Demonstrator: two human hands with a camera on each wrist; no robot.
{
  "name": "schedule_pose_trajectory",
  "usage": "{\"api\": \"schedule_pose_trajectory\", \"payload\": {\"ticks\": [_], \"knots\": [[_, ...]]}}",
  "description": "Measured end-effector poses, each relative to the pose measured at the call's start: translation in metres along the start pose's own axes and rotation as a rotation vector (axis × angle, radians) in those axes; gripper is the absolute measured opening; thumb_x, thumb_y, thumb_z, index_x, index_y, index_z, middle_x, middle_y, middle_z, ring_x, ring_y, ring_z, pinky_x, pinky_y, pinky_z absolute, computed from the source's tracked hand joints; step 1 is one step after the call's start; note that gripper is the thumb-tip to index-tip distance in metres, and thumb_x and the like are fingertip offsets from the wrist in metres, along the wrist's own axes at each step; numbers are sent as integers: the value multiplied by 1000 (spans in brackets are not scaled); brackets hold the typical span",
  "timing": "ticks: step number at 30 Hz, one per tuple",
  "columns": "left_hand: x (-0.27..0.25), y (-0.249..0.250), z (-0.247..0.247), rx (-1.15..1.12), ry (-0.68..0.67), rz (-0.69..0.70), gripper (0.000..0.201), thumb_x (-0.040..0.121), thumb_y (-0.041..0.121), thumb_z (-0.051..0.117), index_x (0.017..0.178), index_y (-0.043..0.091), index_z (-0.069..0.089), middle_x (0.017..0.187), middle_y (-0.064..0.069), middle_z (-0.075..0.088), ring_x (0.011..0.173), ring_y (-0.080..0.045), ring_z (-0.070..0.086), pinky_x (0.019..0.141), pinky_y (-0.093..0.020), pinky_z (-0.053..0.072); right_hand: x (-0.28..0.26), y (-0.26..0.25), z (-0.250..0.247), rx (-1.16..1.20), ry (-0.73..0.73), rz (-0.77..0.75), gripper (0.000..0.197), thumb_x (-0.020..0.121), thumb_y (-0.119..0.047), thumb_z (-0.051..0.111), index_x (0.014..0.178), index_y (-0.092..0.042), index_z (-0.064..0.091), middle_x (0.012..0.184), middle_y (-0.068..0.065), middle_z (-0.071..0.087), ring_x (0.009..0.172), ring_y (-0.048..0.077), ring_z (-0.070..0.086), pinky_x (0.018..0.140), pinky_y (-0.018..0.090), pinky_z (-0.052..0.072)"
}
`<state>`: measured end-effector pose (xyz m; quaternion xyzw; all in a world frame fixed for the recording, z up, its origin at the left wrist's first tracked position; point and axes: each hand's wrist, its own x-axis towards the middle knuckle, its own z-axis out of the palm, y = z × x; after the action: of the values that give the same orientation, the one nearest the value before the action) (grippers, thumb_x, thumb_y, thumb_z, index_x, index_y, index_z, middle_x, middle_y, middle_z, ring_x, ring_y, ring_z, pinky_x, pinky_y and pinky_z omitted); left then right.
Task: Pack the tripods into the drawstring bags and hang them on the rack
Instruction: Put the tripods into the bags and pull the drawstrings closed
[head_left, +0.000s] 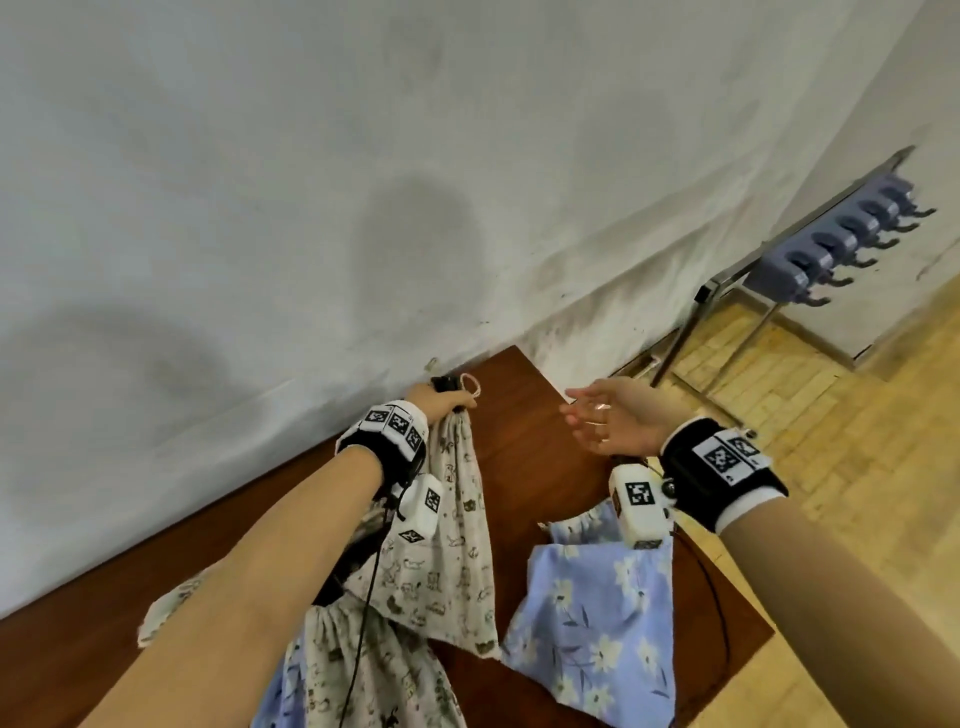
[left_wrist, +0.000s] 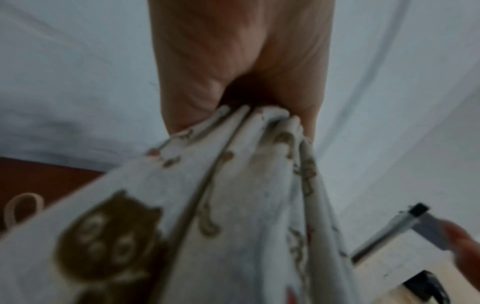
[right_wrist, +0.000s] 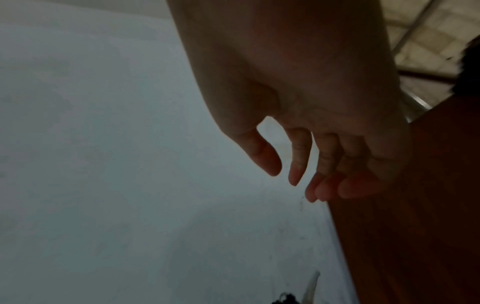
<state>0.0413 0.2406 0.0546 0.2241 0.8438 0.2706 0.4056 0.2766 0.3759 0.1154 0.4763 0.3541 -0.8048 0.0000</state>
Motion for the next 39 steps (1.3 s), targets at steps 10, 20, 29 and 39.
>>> {"api": "schedule_pose_trajectory", "payload": {"ticks": [10,20,29,39], "knots": [[90,-15,39,286,-63,-197,104,70,69,65,145,4,32,141,-16,45,123,-33,49,98,-36,45,79,38,-82,417,122,77,16,93,-6,41,95,-9,57,85,5,56,69,14,49,65,24,40],[109,-31,80,403,17,-214,88,83,59,58,145,4,26,141,-14,45,125,-32,49,100,-35,41,113,48,-92,433,199,101,19,92,-5,39,97,-10,56,81,3,55,68,11,47,63,21,38],[63,15,110,731,146,335,54,86,34,59,132,11,42,138,-12,39,128,-30,36,102,-43,36,79,62,-132,701,531,-23,21,89,0,36,81,-12,52,77,5,53,62,16,43,59,24,37],[9,5,226,886,-456,320,50,89,33,58,132,10,46,134,-15,49,126,-36,42,104,-45,38,40,109,-156,570,620,71,16,91,-5,43,77,-10,48,84,7,50,69,18,44,65,29,40]]}}
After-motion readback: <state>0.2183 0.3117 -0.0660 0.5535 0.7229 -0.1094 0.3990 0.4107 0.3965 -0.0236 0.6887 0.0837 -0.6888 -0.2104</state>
